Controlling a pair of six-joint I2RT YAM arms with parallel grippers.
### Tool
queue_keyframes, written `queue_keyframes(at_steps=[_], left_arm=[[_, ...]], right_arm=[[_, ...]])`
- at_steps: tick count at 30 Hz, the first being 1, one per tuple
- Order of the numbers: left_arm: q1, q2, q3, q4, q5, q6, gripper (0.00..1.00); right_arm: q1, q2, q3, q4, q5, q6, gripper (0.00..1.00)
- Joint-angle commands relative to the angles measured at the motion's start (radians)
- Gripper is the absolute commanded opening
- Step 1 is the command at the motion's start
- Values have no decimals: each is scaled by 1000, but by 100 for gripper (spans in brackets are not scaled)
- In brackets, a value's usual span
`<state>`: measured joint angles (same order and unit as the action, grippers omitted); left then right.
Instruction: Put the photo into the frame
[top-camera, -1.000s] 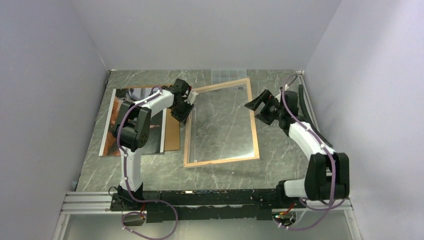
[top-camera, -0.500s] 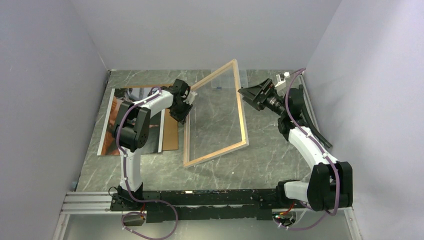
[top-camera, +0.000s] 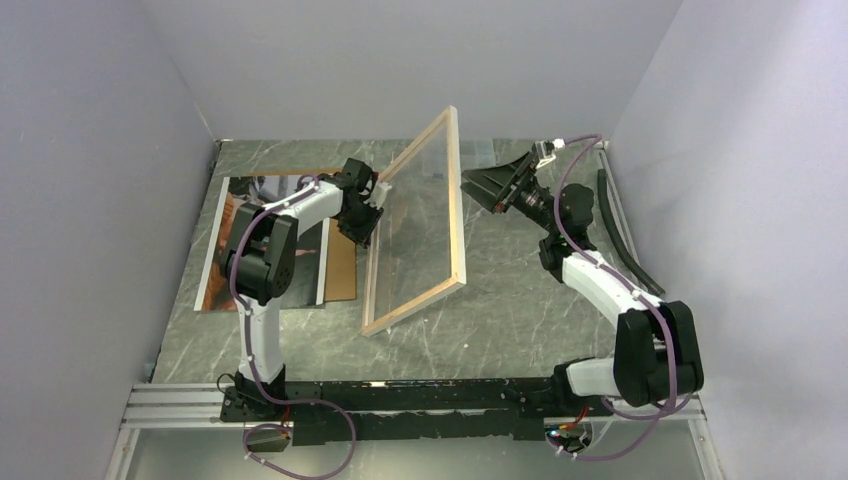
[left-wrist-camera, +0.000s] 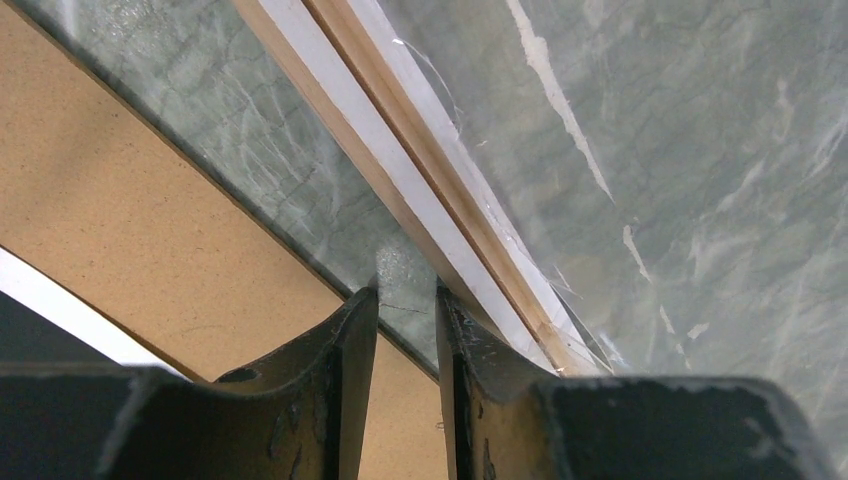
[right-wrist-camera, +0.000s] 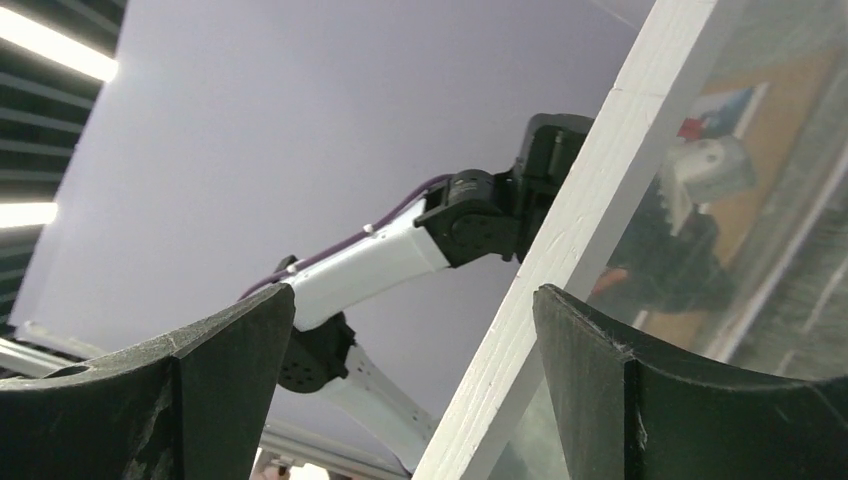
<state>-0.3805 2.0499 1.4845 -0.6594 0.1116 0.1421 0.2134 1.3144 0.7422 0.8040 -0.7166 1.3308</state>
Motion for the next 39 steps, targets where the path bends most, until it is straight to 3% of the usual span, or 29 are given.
queue_keyframes(at_steps=[1,5,8,11,16,22,32,37,39], left_arm=[[-18,1,-48,16,179,-41,35],[-7,-5,-66,20,186,-40,34],[-2,-14,-79,26,189,-40,34],[4,-22,-89,30,192,-40,34],[19,-35,-102,32,209,-52,34],[21,-48,-123,37,205,-51,33],[47,-61,-88,15,186,-47,33],[110,-109,11,-67,197,-44,48],[131,-142,80,-126,220,-42,59]], right_arm=[[87,87,-57,14,-110,132,95],[114,149,-85,208,-66,262,96],[141,181,-72,233,-46,272,96],[168,190,-41,184,-36,241,97],[195,164,-5,-39,31,143,97],[220,181,-20,18,73,173,99],[211,83,113,-258,53,-12,100],[205,68,123,-281,47,-30,100],[205,78,120,-265,39,-18,99]])
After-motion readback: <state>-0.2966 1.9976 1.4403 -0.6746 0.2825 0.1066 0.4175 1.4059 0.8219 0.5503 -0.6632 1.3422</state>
